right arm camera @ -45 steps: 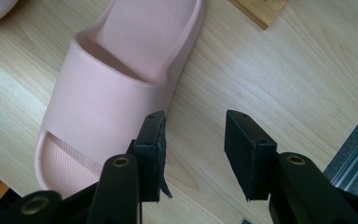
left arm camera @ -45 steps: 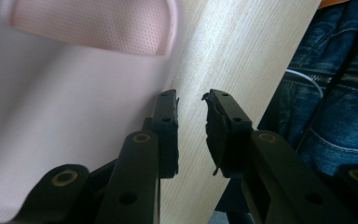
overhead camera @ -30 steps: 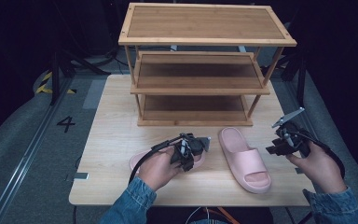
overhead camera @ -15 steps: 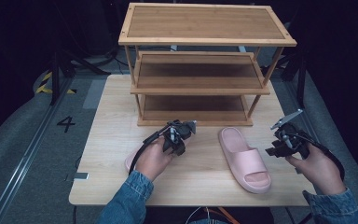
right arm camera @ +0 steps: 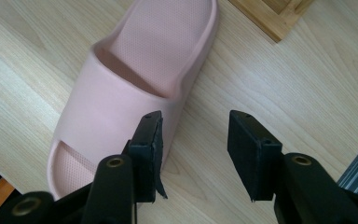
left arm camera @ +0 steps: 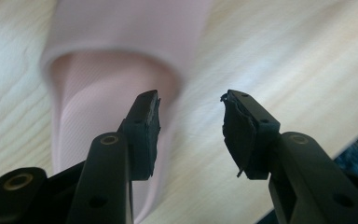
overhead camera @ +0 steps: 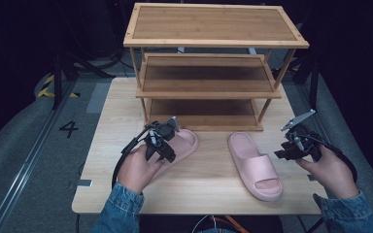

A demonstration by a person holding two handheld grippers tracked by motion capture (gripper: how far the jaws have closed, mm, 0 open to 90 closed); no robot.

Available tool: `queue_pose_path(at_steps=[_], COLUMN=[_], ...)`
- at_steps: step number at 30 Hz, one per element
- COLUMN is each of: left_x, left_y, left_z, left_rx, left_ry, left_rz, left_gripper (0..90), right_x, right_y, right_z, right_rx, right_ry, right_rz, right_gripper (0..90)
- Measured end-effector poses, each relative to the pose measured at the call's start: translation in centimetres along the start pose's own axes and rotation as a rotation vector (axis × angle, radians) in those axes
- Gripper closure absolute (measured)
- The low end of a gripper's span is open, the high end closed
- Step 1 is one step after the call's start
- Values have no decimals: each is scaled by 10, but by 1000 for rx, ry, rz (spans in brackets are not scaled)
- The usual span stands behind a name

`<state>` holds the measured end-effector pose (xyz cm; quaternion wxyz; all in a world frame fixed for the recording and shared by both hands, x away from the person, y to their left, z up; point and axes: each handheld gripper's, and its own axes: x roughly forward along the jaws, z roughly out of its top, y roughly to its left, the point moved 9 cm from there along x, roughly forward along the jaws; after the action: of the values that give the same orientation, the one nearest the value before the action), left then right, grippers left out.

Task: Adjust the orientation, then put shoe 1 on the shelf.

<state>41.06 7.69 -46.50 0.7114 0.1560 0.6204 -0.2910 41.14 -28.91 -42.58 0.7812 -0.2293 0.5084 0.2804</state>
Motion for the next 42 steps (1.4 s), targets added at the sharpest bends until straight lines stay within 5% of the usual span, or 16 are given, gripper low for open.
queue_pose_path(at_steps=[5,10,23,31,36,42], left_x=[15,22,17,-3,-18,-41], left_y=[2,4,-4,-17,-27,-28], left_z=[3,9,11,9,11,12], left_rx=[70,99,115,160,197,193], left_ry=[-19,-39,-31,-31,-73,-115], left_rz=[-6,9,-17,-23,-7,-45], left_gripper=[600,712,837,837,840,840], right_x=[4,7,7,4,5,1], right_y=[-1,-3,-4,-6,-7,-9], right_z=[2,0,-5,-8,-10,-12], right_rx=[-1,5,13,24,29,35], right_ry=[8,14,18,11,17,15], right_rz=[6,8,10,5,0,-5], right_gripper=[555,552,554,554,554,553])
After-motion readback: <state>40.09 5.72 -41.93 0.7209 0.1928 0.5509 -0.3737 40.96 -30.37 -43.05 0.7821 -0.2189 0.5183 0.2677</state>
